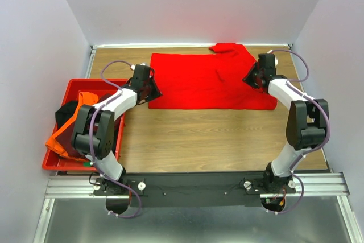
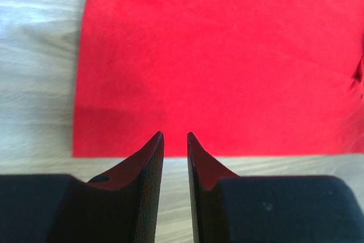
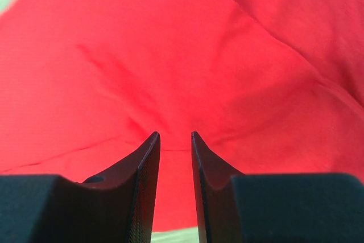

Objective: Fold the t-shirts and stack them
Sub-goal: Fold the tshirt

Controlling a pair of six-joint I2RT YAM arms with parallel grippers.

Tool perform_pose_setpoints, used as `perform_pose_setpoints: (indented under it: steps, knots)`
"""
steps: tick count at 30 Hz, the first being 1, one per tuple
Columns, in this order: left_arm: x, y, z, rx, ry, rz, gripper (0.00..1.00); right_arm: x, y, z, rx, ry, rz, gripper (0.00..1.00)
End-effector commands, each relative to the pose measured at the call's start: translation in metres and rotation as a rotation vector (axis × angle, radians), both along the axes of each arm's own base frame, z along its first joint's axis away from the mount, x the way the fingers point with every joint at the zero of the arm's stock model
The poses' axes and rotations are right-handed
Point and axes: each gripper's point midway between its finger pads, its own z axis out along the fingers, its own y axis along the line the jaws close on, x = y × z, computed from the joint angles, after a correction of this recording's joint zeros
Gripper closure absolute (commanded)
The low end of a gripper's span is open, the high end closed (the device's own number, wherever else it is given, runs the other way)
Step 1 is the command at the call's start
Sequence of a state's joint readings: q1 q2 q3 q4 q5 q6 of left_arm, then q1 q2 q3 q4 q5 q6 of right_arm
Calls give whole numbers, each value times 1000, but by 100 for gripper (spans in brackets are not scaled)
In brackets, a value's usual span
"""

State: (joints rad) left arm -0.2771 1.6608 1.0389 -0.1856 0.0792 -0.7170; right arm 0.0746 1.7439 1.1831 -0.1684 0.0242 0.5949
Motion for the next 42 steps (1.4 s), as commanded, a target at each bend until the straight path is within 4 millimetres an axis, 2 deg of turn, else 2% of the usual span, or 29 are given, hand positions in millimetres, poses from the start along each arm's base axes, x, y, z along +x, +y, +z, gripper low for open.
perform_pose_setpoints:
  steps: [1,3,4,13,19,26,42]
  knots:
    - [13,2,-7,16,23,92,69,-19,-33,-21,-1,80,-121,64]
    - [15,4,-16,28,38,126,69,-23,-38,-32,8,108,-139,65]
    - [15,4,-19,30,42,130,69,-29,-49,-40,19,130,-176,65]
    - [1,15,-63,83,138,170,69,-66,-56,-89,13,261,-252,65]
    - [-16,24,-79,109,186,194,69,-85,-61,-97,-1,287,-284,66]
    - [-30,35,-75,151,198,215,69,-109,-59,-103,16,315,-287,66]
    - [-72,44,-61,140,206,199,69,-157,-49,-85,97,315,-289,66]
